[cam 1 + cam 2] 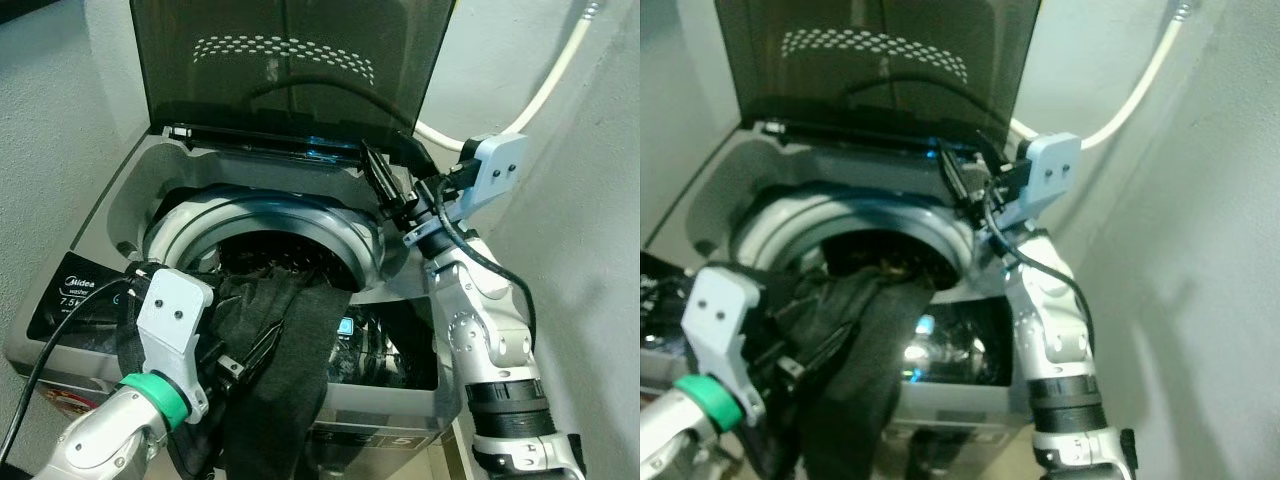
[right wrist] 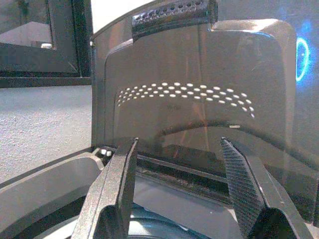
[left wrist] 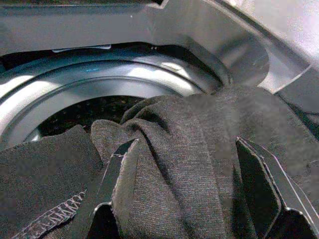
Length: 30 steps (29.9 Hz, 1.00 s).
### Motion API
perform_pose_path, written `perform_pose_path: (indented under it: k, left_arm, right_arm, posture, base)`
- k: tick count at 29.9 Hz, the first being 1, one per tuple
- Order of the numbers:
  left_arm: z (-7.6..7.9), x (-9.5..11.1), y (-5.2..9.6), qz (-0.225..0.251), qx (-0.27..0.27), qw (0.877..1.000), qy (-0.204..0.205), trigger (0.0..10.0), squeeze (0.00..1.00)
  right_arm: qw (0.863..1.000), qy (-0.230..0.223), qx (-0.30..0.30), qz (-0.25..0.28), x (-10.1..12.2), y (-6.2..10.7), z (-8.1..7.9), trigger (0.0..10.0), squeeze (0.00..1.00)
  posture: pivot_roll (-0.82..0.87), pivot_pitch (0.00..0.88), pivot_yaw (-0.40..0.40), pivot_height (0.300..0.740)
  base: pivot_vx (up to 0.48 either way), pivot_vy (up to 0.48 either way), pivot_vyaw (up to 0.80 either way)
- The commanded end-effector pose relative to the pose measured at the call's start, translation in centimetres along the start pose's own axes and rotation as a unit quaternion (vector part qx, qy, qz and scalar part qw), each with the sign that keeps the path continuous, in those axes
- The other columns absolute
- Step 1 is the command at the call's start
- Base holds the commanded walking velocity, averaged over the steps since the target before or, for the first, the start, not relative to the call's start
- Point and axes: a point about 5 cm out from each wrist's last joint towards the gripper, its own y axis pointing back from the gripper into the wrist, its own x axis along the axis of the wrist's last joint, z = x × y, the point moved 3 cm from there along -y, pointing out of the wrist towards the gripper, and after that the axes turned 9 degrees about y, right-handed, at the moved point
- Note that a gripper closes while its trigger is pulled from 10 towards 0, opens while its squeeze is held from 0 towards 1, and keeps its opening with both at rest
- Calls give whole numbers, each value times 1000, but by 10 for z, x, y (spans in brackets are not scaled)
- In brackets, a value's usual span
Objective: Clothes washing
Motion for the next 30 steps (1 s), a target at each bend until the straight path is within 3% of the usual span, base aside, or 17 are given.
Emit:
perform_pose_path:
  k: [1, 2, 3, 4, 20, 23, 24, 25, 26, 28, 30]
  left_arm:
    - [-15, -32, -1, -81, 44, 996, 14, 5765, 0]
    - [-19, -35, -2, -91, 54, 994, 10, 1922, 0]
    - [-19, -35, -2, -91, 54, 994, 10, 1922, 0]
    - [-20, -34, -3, -93, 58, 994, 9, 0, 0]
    - [-23, -20, -15, -62, 66, 995, -38, 0, 0]
    - [-23, -8, -19, -23, 66, 996, -61, 0, 0]
    - [-22, 2, -23, 6, 66, 994, -85, 0, 0]
    - [-22, 15, -27, 45, 70, 991, -108, 10000, 0]
    - [-22, 15, -27, 45, 70, 991, -108, 10000, 0]
    - [-21, 45, -37, 122, 75, 979, -145, 10000, 0]
    - [-20, 65, -46, 164, 72, 970, -165, 10000, 0]
  right_arm:
    - [1000, 3, -1, 3, 1, 1, 1, 10000, 0]
    - [1000, 3, -2, 4, 1, 1, 1, 10000, 0]
    - [1000, 3, -2, 4, 1, 1, 1, 10000, 0]
    - [1000, 3, -2, 4, 1, 1, 1, 10000, 0]
    - [1000, 7, -9, 6, 3, 3, 4, 10000, 0]
    - [1000, 7, -9, 6, 3, 3, 4, 10000, 0]
    - [1000, 8, -10, 6, 3, 3, 4, 10000, 0]
    - [1000, 9, -10, 6, 3, 3, 5, 10000, 0]
    - [1000, 9, -10, 6, 3, 3, 5, 10000, 0]
    - [1000, 9, -11, 7, 4, 2, 5, 10000, 0]
    - [1000, 10, -11, 9, 5, 1, 5, 10000, 0]
  posture:
    - [131, 79, -43, 740]
    - [131, 79, -43, 740]
    - [131, 79, -43, 740]
    - [126, 79, -42, 740]
    - [106, 81, -33, 740]
    - [106, 81, -33, 740]
    - [102, 80, -34, 740]
    - [96, 78, -35, 740]
    - [96, 78, -35, 740]
    - [95, 76, -35, 740]
    - [87, 73, -33, 740]
  base:
    - [0, 0, 0]
    - [0, 0, 0]
    - [0, 0, 0]
    - [0, 0, 0]
    - [0, 0, 0]
    - [0, 0, 0]
    - [0, 0, 0]
    - [0, 0, 0]
    - [0, 0, 0]
    - [0, 0, 0]
    - [0, 0, 0]
